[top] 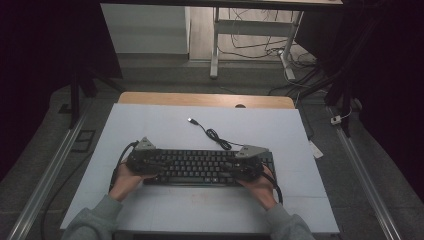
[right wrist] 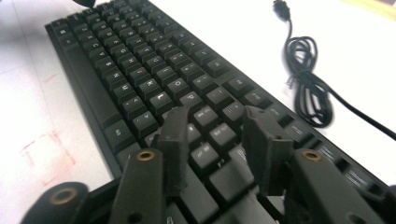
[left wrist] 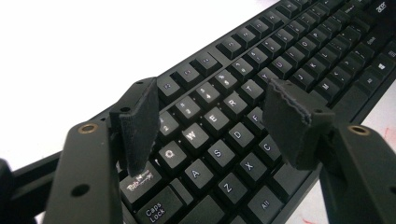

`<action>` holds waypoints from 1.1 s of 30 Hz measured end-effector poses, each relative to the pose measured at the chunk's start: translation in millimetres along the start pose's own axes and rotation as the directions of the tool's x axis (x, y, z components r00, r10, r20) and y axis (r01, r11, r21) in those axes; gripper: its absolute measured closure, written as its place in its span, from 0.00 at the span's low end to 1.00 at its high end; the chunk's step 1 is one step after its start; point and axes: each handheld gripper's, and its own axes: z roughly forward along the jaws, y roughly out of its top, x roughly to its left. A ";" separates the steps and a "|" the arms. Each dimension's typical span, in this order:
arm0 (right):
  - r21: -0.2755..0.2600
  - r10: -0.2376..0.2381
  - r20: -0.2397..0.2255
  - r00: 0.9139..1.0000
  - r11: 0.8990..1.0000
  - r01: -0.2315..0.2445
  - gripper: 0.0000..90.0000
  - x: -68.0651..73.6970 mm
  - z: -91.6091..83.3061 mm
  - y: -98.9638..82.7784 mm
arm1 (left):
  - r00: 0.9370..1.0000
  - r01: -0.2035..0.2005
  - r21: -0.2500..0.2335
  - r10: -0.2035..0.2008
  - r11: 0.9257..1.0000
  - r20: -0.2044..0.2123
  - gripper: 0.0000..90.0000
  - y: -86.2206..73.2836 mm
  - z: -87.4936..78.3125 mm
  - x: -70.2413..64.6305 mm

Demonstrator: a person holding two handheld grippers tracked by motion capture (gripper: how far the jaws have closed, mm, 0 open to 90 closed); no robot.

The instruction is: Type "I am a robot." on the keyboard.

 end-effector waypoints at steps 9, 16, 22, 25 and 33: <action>-0.015 0.009 -0.009 1.000 1.000 -0.009 0.56 -0.4 -18.1 -15.0 | 0.999 0.045 -0.020 -0.045 0.999 -0.002 0.39 -1.1 -2.6 5.3; -0.009 0.006 0.000 1.000 1.000 -0.006 0.54 0.1 -22.8 -21.5 | 0.998 0.061 -0.003 -0.061 0.998 -0.006 0.37 -1.4 0.1 7.4; -0.009 -0.003 0.003 1.000 1.000 0.003 0.54 0.8 -20.2 -21.2 | 0.999 0.044 -0.003 -0.044 0.999 -0.001 0.40 -0.3 2.0 6.1; 0.001 -0.008 0.010 1.000 1.000 0.008 0.54 0.7 -20.0 -20.7 | 1.000 0.019 -0.011 -0.019 1.000 0.014 0.48 0.9 3.7 4.4; 0.007 -0.013 0.006 1.000 1.000 0.013 0.53 0.2 -17.8 -20.6 | 0.998 -0.052 0.012 0.052 0.999 0.042 0.78 9.5 16.9 -4.5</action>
